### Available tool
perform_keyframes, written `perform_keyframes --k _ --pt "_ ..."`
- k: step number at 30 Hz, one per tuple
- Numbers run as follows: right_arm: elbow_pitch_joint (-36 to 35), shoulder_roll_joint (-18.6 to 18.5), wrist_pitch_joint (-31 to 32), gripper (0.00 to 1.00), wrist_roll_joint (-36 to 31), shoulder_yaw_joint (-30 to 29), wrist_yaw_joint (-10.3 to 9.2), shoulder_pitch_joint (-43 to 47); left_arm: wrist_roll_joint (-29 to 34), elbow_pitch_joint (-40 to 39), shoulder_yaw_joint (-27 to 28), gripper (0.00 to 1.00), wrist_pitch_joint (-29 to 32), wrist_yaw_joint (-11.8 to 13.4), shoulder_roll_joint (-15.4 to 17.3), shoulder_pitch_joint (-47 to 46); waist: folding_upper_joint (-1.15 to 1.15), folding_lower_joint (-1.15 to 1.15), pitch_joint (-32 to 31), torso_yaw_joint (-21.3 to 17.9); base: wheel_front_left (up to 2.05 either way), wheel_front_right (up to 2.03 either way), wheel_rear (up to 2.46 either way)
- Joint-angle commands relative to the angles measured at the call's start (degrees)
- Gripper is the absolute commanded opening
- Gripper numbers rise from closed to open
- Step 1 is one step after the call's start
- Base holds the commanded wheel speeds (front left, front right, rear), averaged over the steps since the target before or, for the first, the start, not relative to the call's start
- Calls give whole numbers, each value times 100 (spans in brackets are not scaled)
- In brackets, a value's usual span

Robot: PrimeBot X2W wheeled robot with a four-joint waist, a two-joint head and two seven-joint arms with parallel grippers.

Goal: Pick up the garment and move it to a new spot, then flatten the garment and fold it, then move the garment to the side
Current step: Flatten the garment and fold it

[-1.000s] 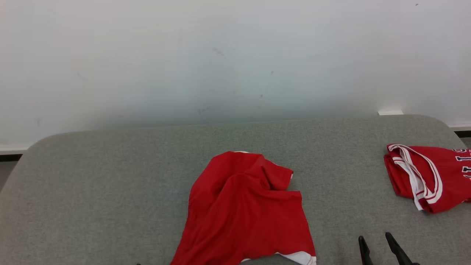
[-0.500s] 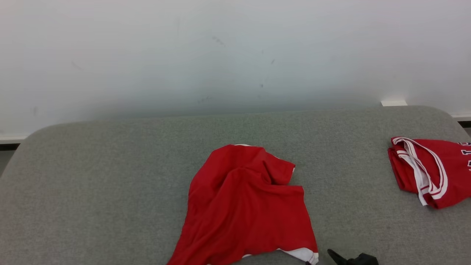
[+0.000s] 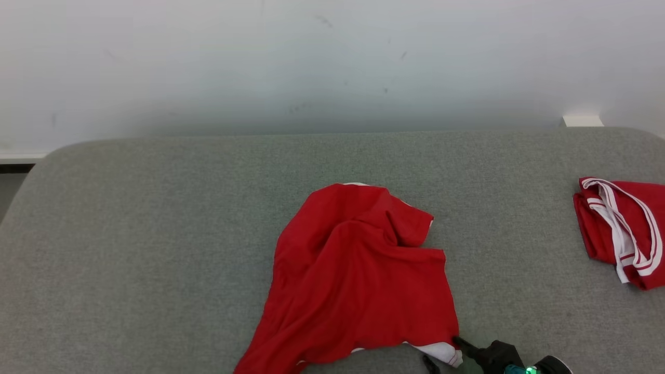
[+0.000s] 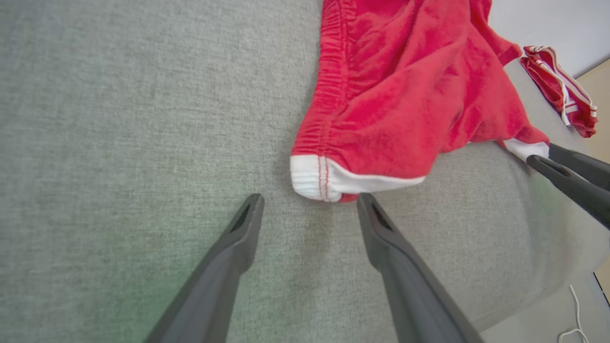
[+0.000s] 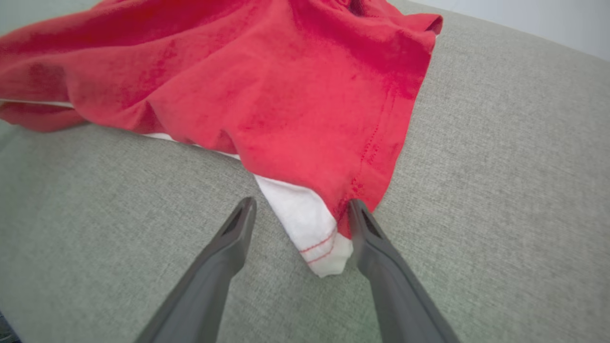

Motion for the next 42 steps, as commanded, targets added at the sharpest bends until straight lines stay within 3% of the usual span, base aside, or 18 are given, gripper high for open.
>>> perform_keyframes --k 1,22,23,24,25,26,31,34,42 --pt "23 -34 -38 100 -61 -5 -15 -98 -53 74 -29 100 -73 12 67 -105 0 -1 63 0 0 0 0" --pt "428 82 150 100 -33 384 -16 -604 -644 878 -947 100 -610 13 471 -965 0 -1 369 -56 0 0 0" --pt "475 123 152 100 36 409 -15 -629 -686 898 -1003 96 -625 13 490 -995 0 -1 377 -60 0 0 0" --pt "532 164 117 50 143 373 -15 -657 -723 918 -1039 66 -655 13 494 -1018 0 -1 383 -64 0 0 0" --pt "596 196 127 0 217 357 -15 -690 -757 946 -1074 29 -651 12 497 -1034 0 -1 382 -65 0 0 0" --pt "659 207 156 0 287 396 -15 -724 -789 974 -1113 0 -644 12 503 -1062 0 -1 374 -62 0 0 0" --pt "684 292 -102 0 743 204 -15 -856 -1107 782 -1163 0 -656 12 551 -1135 0 -1 214 -81 0 0 0" --pt "458 141 -216 0 1006 73 -15 -876 -1400 335 -1084 0 -596 11 669 -1120 0 -1 82 -116 0 0 0" --pt "-1130 -625 -140 0 1513 -467 -16 -643 -2123 -1667 -716 0 73 99 1215 -949 0 -1 -379 -325 0 0 0"
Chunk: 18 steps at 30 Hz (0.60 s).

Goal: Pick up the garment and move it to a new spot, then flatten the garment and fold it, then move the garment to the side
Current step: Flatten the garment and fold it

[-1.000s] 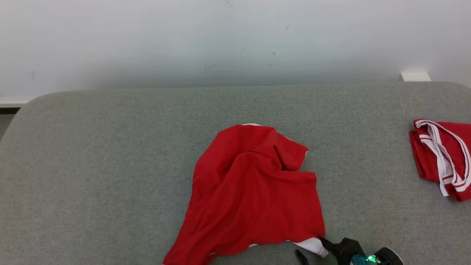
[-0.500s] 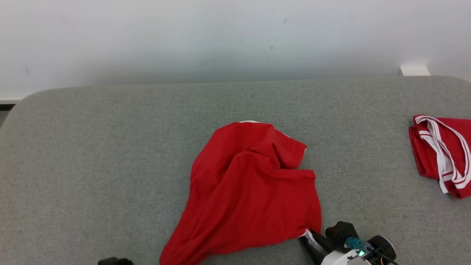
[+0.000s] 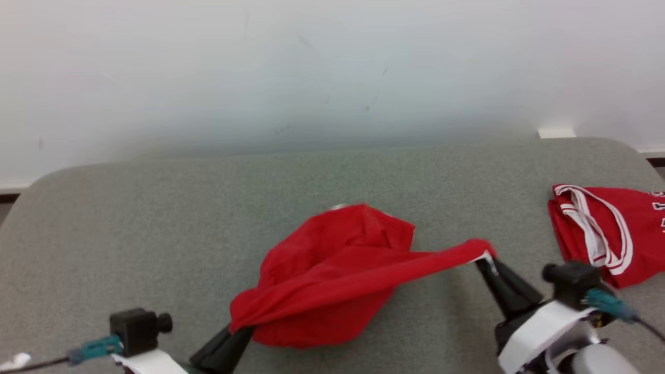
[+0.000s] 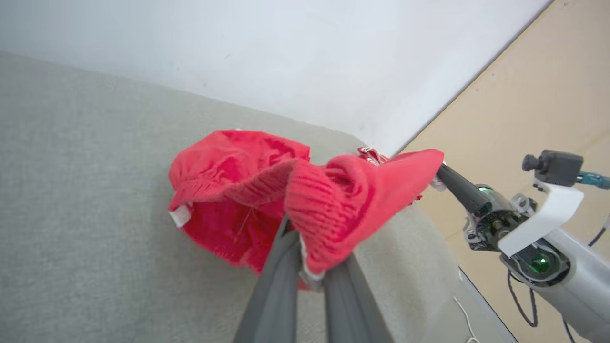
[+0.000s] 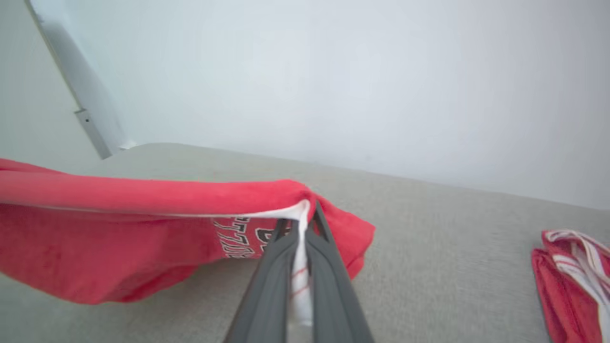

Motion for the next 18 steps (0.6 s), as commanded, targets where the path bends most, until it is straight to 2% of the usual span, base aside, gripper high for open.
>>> perform_keyframes --k 1,5,10,12,13,14,15,18 --pt "-420 -203 83 0 107 -211 -17 175 -196 -487 122 0 183 69 184 67 0 0 -179 -112 0 0 0" --pt "-1609 -564 309 0 250 -743 -18 393 -758 -1713 377 0 739 311 439 -62 0 0 -298 -215 0 0 0" --pt "-2898 -805 767 0 322 -1474 -18 516 -1486 -2818 717 0 1532 829 664 -626 0 0 -347 -306 0 0 0" --pt "-3299 -849 1001 0 377 -1716 -18 395 -1717 -3042 847 0 1846 1067 727 -1015 0 0 -305 -345 0 0 0" --pt "-3299 -849 1001 0 377 -1716 -18 395 -1717 -3042 847 0 1846 1067 727 -1015 0 0 -305 -345 0 0 0" --pt "-3580 -869 1255 0 411 -1931 -18 203 -1961 -3108 943 0 2151 1277 738 -1468 0 0 -219 -377 0 0 0" --pt "-3661 -882 1374 0 368 -2005 -18 74 -2023 -3062 975 0 2289 1373 777 -1728 0 0 -164 -391 0 0 0" --pt "-3747 -778 1579 0 362 -2108 -18 -244 -1946 -2837 953 0 2575 1508 902 -2236 0 0 35 -410 0 0 0"
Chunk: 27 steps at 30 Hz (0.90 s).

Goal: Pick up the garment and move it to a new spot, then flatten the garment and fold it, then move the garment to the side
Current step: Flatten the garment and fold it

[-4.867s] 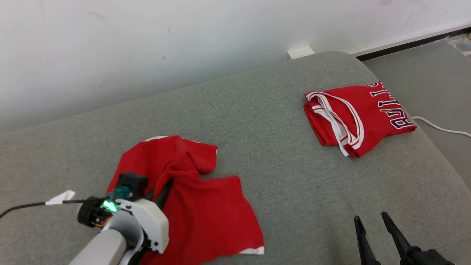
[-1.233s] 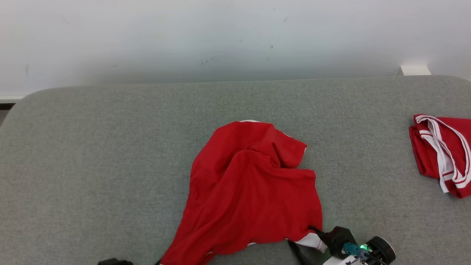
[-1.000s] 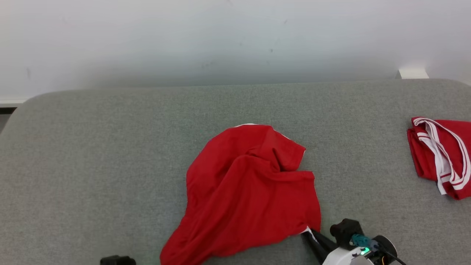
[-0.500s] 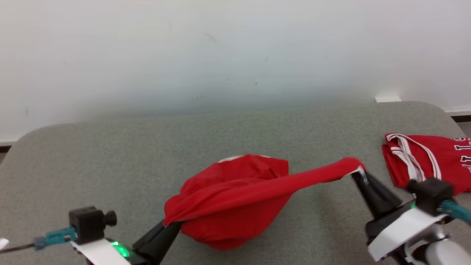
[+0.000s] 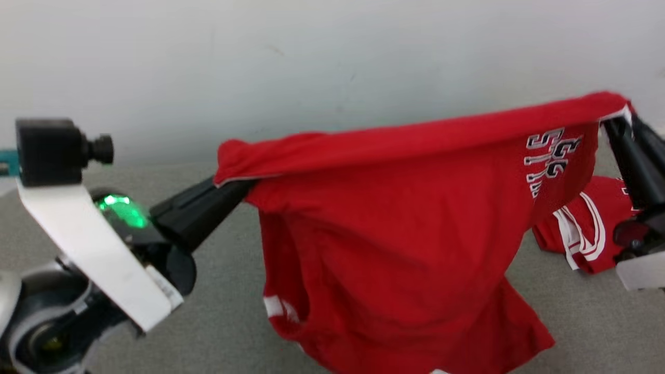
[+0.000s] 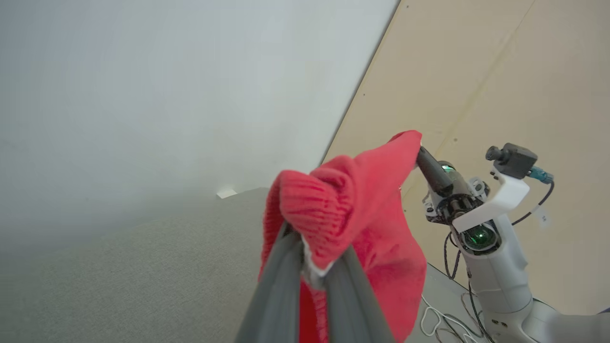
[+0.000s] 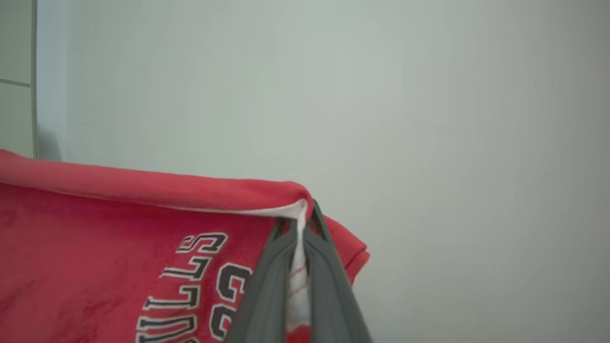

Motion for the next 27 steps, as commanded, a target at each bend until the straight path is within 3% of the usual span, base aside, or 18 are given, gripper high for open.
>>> perform_keyframes --k 1,4,8,13,17,21,27 --pt "20 100 66 0 -9 -46 -19 -220 41 154 -20 0 88 31 38 -206 0 0 257 -28 0 0 0" --pt "239 390 271 0 -153 28 -19 -862 235 789 -114 0 312 104 3 -1078 0 0 739 -27 0 0 0" --pt "951 902 232 0 -616 151 -19 -1872 847 1919 -357 0 257 -81 -103 -2221 0 0 1357 -58 0 0 0" --pt "2218 1459 -587 0 -1581 379 -19 -3295 2134 3325 -676 0 -606 -605 -292 -3676 0 0 1978 -132 0 0 0" --pt "3369 1718 -1351 0 -1994 553 -19 -4170 2818 4540 -799 0 -1757 -958 -739 -4531 0 0 2328 -141 0 0 0" --pt "4423 1828 -1898 0 -2065 615 -19 -4397 3300 5585 -1153 0 -2810 -1288 -1111 -4687 0 0 2490 -101 0 0 0" --pt "5276 1772 -2567 0 -1965 1041 -19 -3634 3419 6666 -1521 0 -3955 -1503 -1428 -3830 0 0 2421 -103 0 0 0"
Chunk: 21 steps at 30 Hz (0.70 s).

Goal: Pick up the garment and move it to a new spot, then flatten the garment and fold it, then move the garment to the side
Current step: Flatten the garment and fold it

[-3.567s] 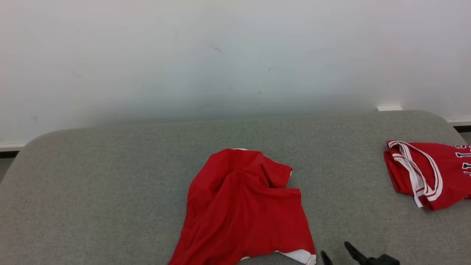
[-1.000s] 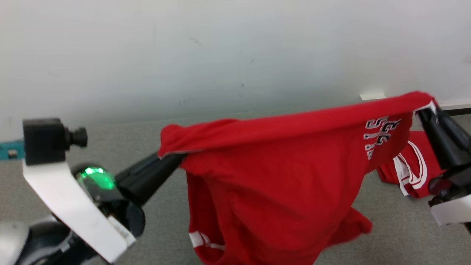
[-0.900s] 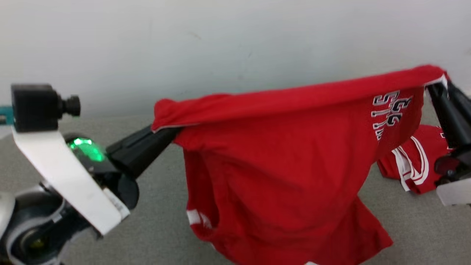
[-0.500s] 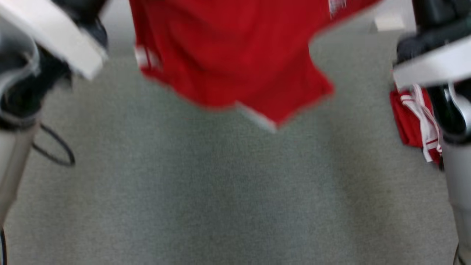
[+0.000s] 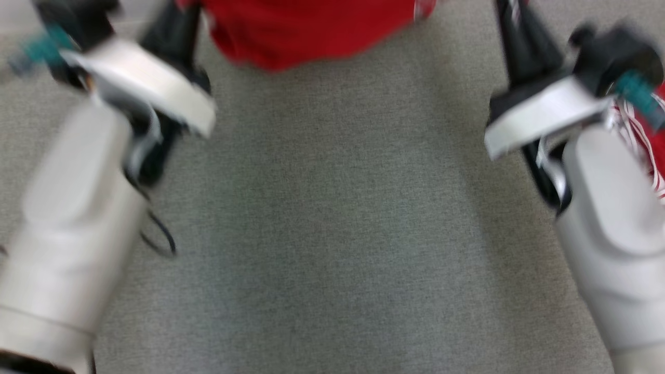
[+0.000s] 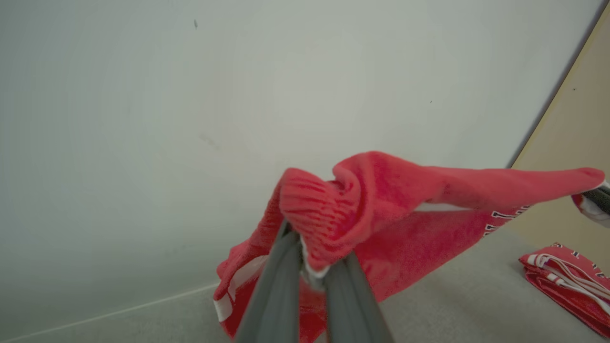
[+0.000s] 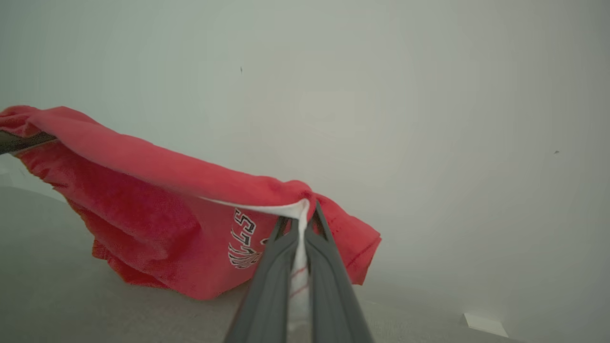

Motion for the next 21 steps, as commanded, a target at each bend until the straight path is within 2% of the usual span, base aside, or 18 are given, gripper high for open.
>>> perform_keyframes --k 1,6,9,16,21 --pt "56 -139 -96 0 75 102 -19 333 28 103 -117 0 -106 -36 -52 358 0 -2 -90 16 0 0 0" --pt "-114 -614 -246 0 344 659 -19 1586 -350 59 -419 0 -268 -78 -210 1611 0 -2 -440 92 0 0 0" --pt "-457 -980 -193 0 629 952 -19 2386 -607 -207 -529 0 -288 -76 -119 2424 0 -2 -744 90 0 0 0" --pt "-1796 -2053 268 0 1043 1293 -23 4186 -1060 -1124 -236 0 -294 -36 182 4556 0 -2 -1558 3 0 0 0" --pt "-3067 -2697 816 0 1390 951 -33 5606 -1497 -2212 -275 0 -38 422 551 6205 0 -2 -2022 -3 0 0 0"
